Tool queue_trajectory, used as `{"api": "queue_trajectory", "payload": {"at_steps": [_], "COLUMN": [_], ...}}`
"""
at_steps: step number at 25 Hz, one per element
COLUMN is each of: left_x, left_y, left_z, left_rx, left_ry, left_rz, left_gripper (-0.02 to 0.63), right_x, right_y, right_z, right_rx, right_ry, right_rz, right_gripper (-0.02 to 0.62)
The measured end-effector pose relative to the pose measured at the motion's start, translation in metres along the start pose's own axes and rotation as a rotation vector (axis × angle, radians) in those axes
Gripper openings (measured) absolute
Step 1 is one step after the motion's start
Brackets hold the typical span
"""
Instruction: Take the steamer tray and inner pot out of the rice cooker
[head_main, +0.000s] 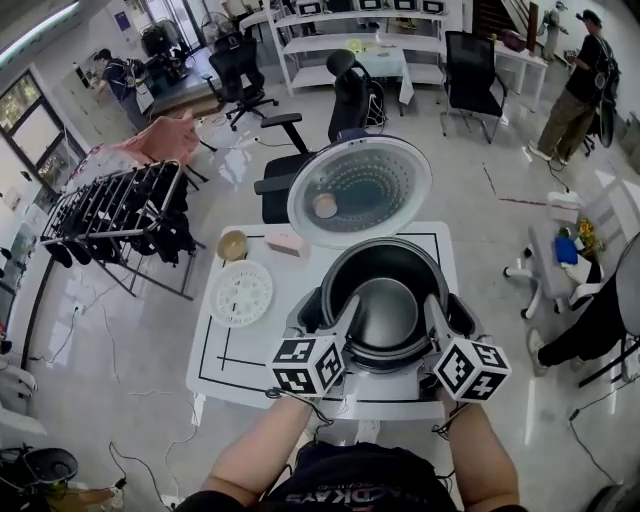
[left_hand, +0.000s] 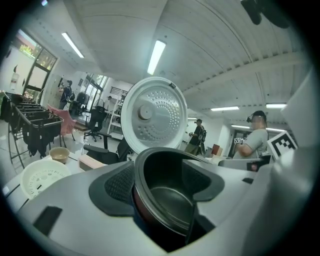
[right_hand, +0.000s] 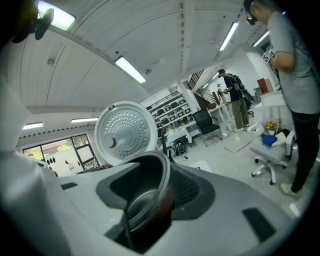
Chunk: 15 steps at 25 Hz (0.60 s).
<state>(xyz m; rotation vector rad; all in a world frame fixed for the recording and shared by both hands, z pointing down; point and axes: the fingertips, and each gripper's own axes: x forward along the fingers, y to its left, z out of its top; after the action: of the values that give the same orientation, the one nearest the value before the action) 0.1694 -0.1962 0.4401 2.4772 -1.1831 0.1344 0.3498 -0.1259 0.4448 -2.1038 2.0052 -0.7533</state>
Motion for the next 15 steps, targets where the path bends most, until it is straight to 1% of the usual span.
{"api": "queue_trajectory", "payload": {"at_steps": [5, 9, 15], "left_x": [-0.011, -0.023, -0.045], "left_y": [-0.008, -0.012, -0.010], "left_z": [0.021, 0.041, 0.069], "left_rx": [-0.002, -0.009, -0.014], "left_ry": [-0.057, -0.103, -0.180], "left_rz": [0.004, 0.006, 0.004], "left_gripper": [0.293, 0.287, 0.284], "right_x": [-0.006, -0.013, -0.023], "right_y": [0.008, 0.023, 0.055], "right_z": [0.020, 0.040, 0.069], "right_rx": [-0.030, -0.077, -0.100], "right_ry": [-0.048, -0.098, -0.183], "right_rz": [0.013, 0.034, 0.084], "right_gripper": [0.160, 0.158, 0.156]}}
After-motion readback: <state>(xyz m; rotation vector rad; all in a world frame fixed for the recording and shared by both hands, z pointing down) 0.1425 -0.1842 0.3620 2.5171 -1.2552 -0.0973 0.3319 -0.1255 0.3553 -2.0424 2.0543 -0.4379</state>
